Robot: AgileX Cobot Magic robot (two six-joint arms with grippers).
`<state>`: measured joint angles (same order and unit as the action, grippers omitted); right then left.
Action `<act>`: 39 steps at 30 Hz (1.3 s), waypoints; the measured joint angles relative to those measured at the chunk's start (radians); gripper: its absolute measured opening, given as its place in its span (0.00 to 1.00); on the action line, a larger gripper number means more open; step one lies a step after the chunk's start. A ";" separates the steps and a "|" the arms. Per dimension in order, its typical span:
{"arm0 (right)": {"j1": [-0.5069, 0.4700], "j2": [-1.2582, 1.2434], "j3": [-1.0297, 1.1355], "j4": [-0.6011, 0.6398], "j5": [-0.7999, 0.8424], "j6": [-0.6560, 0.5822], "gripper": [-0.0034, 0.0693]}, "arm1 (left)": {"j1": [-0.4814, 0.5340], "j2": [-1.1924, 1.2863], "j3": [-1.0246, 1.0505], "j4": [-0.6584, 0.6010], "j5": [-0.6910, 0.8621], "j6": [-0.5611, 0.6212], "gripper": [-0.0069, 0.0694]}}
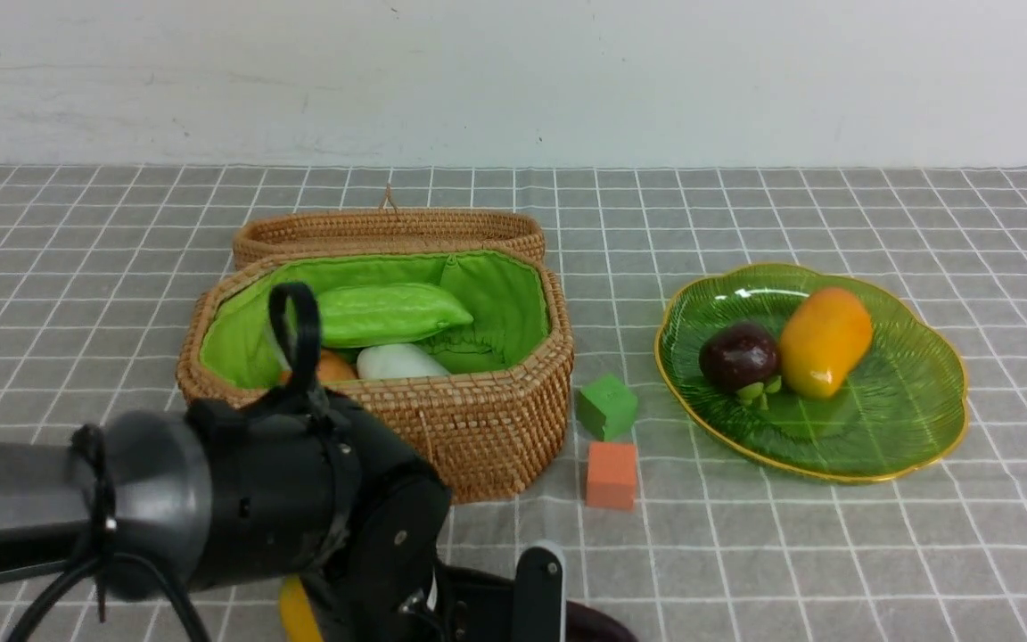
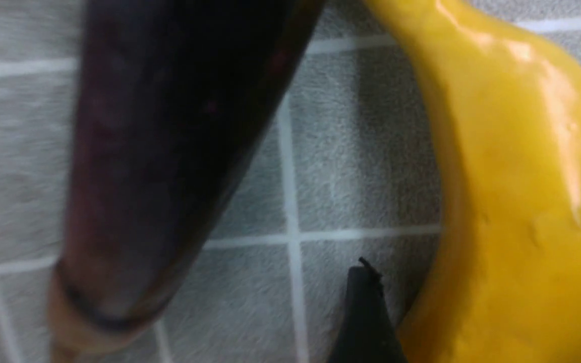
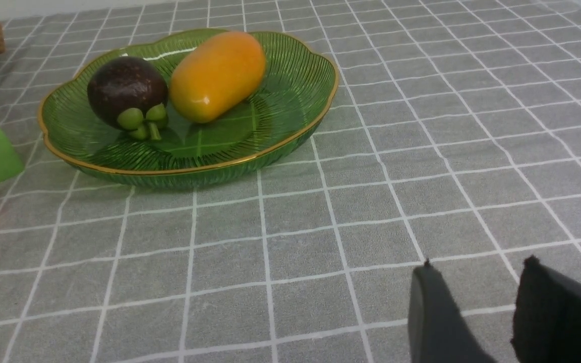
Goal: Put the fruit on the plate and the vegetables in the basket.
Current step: Use the left arm to grab a banana and put it into the right plate
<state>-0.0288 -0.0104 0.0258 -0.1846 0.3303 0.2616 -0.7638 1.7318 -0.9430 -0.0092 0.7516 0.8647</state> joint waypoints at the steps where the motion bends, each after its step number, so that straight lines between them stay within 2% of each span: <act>1: 0.000 0.000 0.000 0.000 0.000 0.000 0.38 | 0.000 0.002 0.000 -0.001 0.001 0.000 0.72; 5: 0.000 0.000 0.000 0.000 0.000 0.001 0.38 | 0.000 0.011 -0.001 -0.021 0.001 -0.001 0.68; 8: 0.000 0.000 0.000 0.000 0.000 0.001 0.38 | 0.000 0.013 -0.011 -0.036 0.046 -0.001 0.53; 10: 0.000 0.000 0.000 0.000 0.000 0.001 0.38 | 0.000 0.018 -0.032 -0.050 0.103 -0.002 0.49; 12: 0.000 0.000 0.000 0.000 0.000 0.001 0.38 | 0.000 0.019 -0.051 -0.063 0.136 -0.007 0.49; 19: 0.000 0.000 0.000 0.000 0.000 0.001 0.38 | 0.000 0.019 -0.290 -0.322 0.395 -0.026 0.49; 21: 0.000 0.000 0.000 0.000 0.000 0.001 0.38 | -0.001 0.019 -0.348 -0.361 0.426 -0.026 0.49; 22: 0.000 0.000 0.000 0.000 0.000 0.001 0.38 | -0.001 0.019 -0.441 -0.399 0.446 -0.028 0.49; 25: 0.000 0.000 0.000 0.000 0.000 0.001 0.38 | -0.001 0.021 -0.559 -0.411 0.440 -0.051 0.49; 29: 0.000 0.000 0.000 0.000 0.000 0.001 0.38 | -0.001 0.075 -0.759 -0.389 0.325 -0.134 0.49; 35: 0.000 0.000 0.000 0.000 0.000 0.001 0.38 | -0.001 0.365 -1.159 -0.354 0.210 -0.238 0.49; 39: 0.000 0.000 0.000 0.000 0.000 0.001 0.38 | -0.001 0.524 -1.342 -0.354 0.146 -0.268 0.49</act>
<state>-0.0288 -0.0104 0.0258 -0.1846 0.3303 0.2624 -0.7645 2.2558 -2.2847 -0.3634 0.8978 0.5963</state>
